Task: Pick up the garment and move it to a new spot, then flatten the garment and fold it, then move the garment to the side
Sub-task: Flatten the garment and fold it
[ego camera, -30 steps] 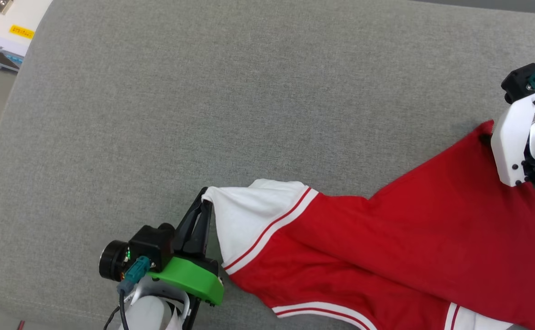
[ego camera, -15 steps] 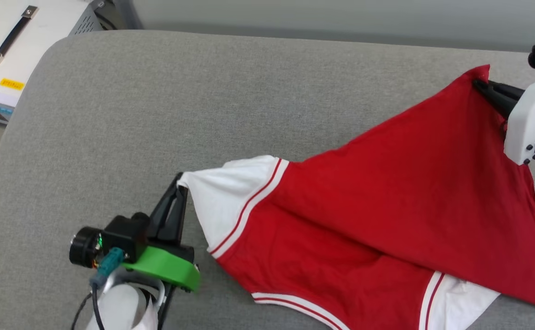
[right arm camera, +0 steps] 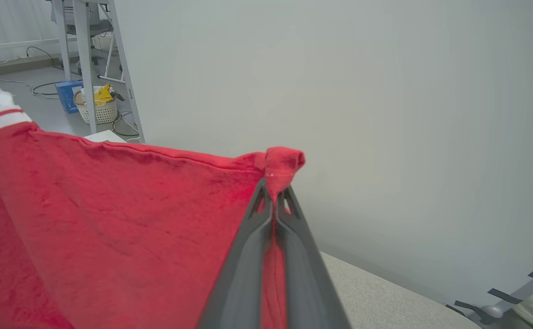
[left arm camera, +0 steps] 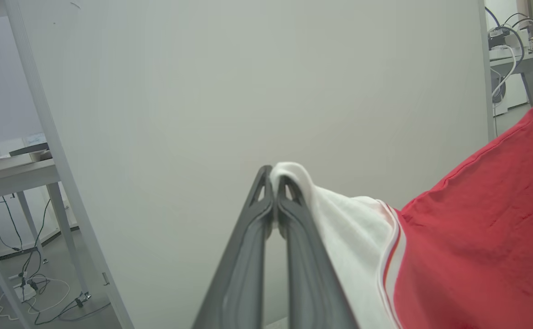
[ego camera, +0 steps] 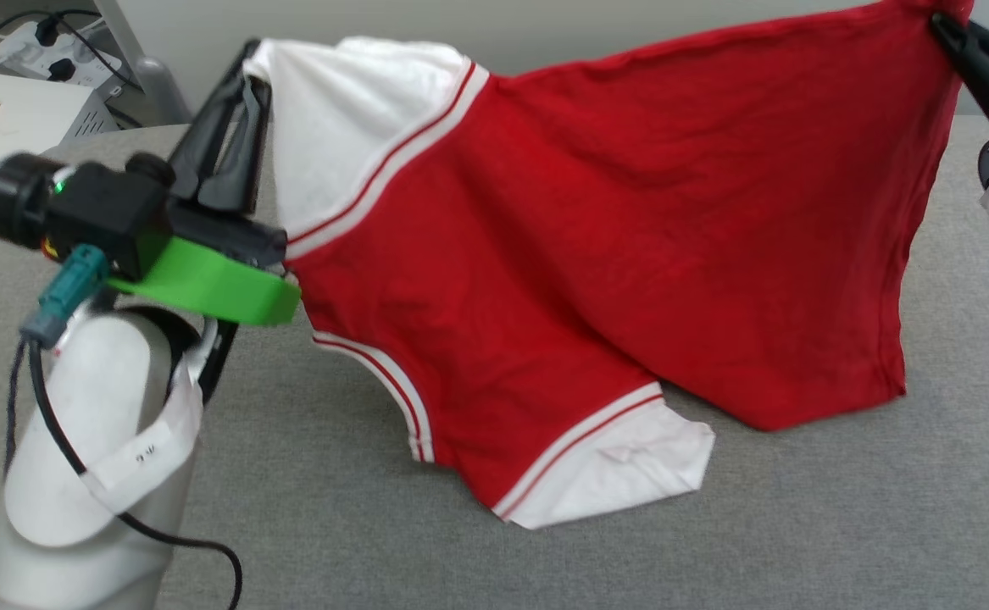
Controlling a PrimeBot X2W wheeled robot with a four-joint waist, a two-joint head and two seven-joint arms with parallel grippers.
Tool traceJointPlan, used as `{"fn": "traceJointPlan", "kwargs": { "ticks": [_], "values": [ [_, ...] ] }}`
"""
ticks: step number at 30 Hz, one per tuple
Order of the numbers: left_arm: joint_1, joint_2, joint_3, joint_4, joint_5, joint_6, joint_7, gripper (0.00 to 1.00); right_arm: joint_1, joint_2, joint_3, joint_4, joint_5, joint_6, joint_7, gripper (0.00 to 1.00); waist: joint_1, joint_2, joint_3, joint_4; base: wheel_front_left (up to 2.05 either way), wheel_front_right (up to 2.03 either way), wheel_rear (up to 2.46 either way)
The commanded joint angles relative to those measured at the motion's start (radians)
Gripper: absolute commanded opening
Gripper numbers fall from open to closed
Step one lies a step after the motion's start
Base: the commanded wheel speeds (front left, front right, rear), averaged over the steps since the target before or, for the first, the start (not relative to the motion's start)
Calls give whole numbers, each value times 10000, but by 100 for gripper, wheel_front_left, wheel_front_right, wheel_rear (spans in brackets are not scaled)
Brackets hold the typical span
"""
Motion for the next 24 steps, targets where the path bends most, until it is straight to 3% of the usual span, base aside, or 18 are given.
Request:
{"fn": "traceJointPlan", "kwargs": {
  "ticks": [1, 13, 24],
  "values": [
    [-521, 169, -39, -29, -33, -45, 82, 0, -50, 48, -249, -121, -108, -7, -83, 0, 0, 0, -118, -148, 0, 0, 0],
    [-4502, 418, -1120, 910, -591, -99, 541, 0, -508, 358, -2301, -981, -890, -7, 593, 0, 0, 0, 542, -260, 0, 0, 0],
    [-8303, 969, -2652, 2724, -1271, -102, 524, 0, -2437, 1007, -3148, -594, -1748, -7, 1438, 0, 0, 0, 2518, -452, 0, 0, 0]
  ]
}}
